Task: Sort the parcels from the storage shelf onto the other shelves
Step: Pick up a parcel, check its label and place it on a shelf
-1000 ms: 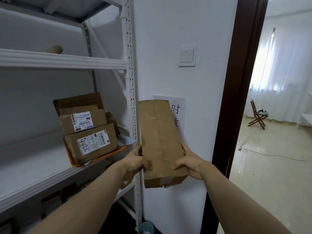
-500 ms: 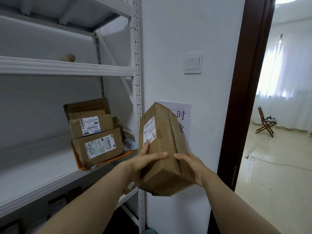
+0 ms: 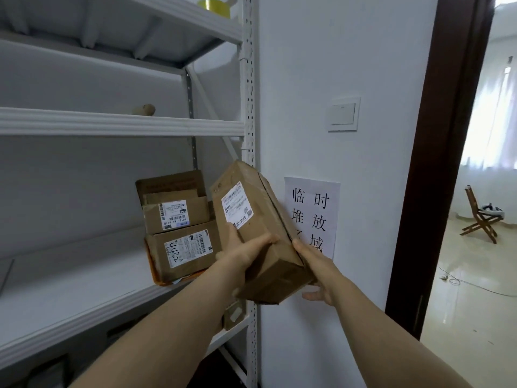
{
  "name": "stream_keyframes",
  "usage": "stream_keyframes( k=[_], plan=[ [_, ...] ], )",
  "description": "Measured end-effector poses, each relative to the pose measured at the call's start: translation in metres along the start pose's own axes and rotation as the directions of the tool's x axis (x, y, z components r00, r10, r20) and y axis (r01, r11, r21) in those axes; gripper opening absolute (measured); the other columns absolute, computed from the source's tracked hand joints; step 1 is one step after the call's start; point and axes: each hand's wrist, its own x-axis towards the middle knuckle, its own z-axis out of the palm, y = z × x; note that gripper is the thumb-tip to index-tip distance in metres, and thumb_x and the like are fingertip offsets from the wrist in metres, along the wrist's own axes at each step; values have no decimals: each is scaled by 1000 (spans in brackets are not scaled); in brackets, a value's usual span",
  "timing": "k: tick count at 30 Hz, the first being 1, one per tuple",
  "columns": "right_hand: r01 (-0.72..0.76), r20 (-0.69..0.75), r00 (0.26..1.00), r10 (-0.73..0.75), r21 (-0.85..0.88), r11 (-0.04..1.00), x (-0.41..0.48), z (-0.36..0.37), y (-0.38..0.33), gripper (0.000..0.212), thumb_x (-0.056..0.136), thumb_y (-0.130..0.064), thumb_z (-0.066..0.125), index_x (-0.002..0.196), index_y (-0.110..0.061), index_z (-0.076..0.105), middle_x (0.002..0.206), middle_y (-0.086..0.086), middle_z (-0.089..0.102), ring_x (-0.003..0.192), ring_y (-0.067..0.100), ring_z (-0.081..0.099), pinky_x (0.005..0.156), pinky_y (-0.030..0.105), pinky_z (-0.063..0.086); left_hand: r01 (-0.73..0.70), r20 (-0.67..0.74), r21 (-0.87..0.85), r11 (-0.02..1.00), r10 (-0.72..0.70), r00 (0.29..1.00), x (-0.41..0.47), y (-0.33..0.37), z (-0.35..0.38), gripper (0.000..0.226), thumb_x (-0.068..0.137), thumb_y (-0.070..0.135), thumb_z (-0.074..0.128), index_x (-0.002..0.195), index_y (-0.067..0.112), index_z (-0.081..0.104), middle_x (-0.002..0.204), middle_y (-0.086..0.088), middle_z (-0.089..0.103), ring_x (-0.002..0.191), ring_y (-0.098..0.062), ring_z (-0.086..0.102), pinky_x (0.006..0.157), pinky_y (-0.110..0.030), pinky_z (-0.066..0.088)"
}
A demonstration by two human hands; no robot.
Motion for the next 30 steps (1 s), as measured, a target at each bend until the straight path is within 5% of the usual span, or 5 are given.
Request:
stream_keyframes(
  k=[5,20,26,30],
  plan=[
    [37,-15,999,-34,198,980,22,14,-9,47,79,-54,70,119,-32,60,116,8,64,105,27,61,75,45,59,8,-57,-14,1000,-9,998,21,18,-2,136,15,67,83,133,51,18,127,-10,40,109,-38,48,87,-54,49],
    [136,-181,978,-102,189,972,108,43,-46,34,89,-41,63,118,-23,60,99,-1,62,94,20,58,89,46,53,84,-65,27,996,-82,994,119,49,-7,146,13,77,75,142,41,14,130,-11,38,110,-37,48,90,-51,47],
    [148,-249,963,-101,179,973,133,42,-36,28,90,-35,63,115,-23,61,101,1,64,92,22,60,88,49,53,43,-198,195,980,-3,980,108,42,13,124,55,71,68,148,34,-5,138,-19,19,125,-36,28,105,-46,32],
    [122,-219,973,-78,193,974,143,45,-28,29,87,-36,65,113,-22,63,105,8,66,97,27,62,85,51,55,66,-254,190,980,-16,967,115,42,20,125,57,66,70,149,25,-3,141,-20,14,129,-36,22,107,-47,30]
  ],
)
